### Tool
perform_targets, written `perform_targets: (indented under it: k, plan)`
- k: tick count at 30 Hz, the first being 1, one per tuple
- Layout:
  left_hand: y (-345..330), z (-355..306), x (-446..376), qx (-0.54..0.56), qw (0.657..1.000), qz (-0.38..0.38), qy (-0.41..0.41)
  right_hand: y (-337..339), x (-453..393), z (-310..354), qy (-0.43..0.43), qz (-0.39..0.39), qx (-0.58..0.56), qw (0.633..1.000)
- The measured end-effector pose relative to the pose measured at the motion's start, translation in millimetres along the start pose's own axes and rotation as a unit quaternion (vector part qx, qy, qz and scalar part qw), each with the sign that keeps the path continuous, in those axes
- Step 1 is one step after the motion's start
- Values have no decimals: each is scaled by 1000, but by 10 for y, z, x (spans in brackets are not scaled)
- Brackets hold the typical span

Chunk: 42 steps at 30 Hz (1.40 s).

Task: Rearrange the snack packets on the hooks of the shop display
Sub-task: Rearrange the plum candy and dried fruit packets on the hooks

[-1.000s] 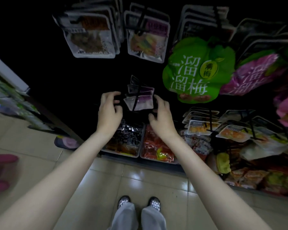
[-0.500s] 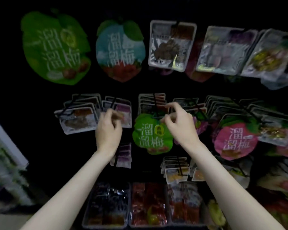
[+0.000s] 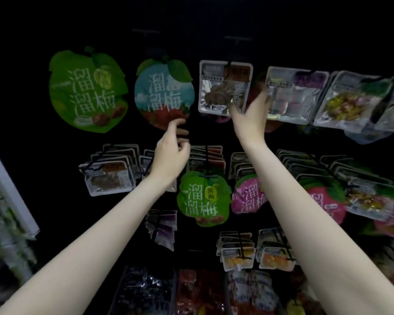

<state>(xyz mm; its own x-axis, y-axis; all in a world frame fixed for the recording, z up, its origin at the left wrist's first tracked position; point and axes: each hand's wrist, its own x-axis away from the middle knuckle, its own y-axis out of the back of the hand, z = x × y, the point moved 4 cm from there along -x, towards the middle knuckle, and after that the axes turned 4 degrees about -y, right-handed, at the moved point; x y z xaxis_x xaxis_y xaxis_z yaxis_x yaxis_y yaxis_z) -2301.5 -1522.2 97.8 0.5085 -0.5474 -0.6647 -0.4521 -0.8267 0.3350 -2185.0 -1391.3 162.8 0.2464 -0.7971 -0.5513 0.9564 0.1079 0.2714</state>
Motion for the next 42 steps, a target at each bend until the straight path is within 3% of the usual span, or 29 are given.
perform_targets:
  k: [3,11,15,18,22,25,30,34,37,39,42]
  plan:
    - [10,-11,-95,-1,1000,-8,0,-27,-236,20,-56,15,-72,996]
    - [246,20,-99,37,995,-96,-9,353,-93,174,-15,72,-236,969]
    - [443,-8,-2,106,985,-135,-18,577,277,373,134,132,-143,972]
    - [609,73,145,154,976,-153,-10,260,597,299,197,173,-31,965]
    - [719,494,472,47,993,-75,75,-553,1081,-4,215,279,48,935]
    - [1043,861,802,-55,991,-99,77,-1118,1457,-142,201,357,97,907]
    - [1527,1446,1111,-183,972,-75,130,-1938,1884,-77,192,456,155,855]
    - [1668,1659,972,-234,964,-50,118,-2299,1942,-19,177,432,133,874]
    - [1571,1815,855,-242,964,25,105,-2397,1856,-17,139,382,128,905]
    - [1467,1874,813,-241,964,69,84,-2424,1776,-46,115,380,129,909]
    - [1395,1896,814,-236,966,78,72,-2430,1709,-70,119,384,138,905]
